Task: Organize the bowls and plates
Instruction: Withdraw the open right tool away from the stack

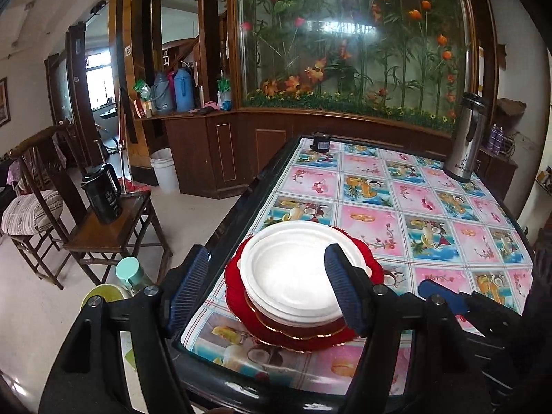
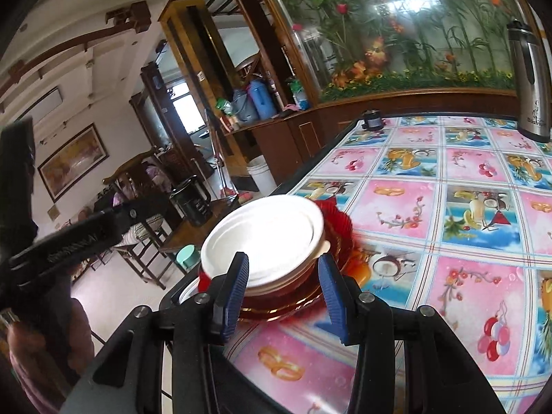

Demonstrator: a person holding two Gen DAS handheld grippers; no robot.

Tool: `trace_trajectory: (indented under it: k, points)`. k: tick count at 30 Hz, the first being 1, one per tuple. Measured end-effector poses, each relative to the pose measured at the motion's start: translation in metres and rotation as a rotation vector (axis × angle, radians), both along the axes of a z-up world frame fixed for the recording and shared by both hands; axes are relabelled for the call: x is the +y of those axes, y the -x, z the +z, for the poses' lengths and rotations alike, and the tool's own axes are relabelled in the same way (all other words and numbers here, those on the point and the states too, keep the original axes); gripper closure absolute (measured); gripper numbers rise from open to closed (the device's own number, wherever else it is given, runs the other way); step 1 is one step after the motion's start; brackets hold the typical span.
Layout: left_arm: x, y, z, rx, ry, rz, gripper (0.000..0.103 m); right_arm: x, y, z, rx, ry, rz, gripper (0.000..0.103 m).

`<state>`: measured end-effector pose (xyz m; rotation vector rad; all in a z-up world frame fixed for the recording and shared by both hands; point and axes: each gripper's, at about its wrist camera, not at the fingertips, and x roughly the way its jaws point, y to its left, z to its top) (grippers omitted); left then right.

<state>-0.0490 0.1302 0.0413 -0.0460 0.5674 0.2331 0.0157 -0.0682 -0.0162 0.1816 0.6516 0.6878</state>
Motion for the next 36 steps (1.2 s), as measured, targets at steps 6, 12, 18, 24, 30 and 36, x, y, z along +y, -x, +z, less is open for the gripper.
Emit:
trace_trajectory:
  k: [6, 12, 18, 24, 30, 36]
  points:
    - [-0.012, 0.017, -0.007, 0.004, 0.012, 0.008, 0.026, -0.002, 0.011, 0.001, -0.015, 0.005, 0.004, 0.059]
    - [-0.020, 0.033, -0.015, 0.022, 0.002, 0.018, 0.026, -0.001, 0.022, 0.006, -0.039, 0.015, 0.009, 0.058]
    - [-0.022, 0.048, -0.016, 0.018, 0.024, 0.038, 0.020, 0.000, 0.032, 0.010, -0.066, 0.032, 0.000, 0.057]
    - [-0.020, 0.058, -0.019, 0.021, 0.025, 0.071, 0.019, -0.003, 0.040, 0.013, -0.078, 0.025, -0.008, 0.055]
    - [-0.014, 0.069, -0.018, 0.015, 0.016, 0.105, 0.019, 0.002, 0.046, 0.016, -0.099, 0.035, 0.006, 0.055]
    - [-0.015, 0.079, -0.019, 0.014, 0.004, 0.111, 0.019, 0.002, 0.049, 0.018, -0.106, 0.029, 0.008, 0.055]
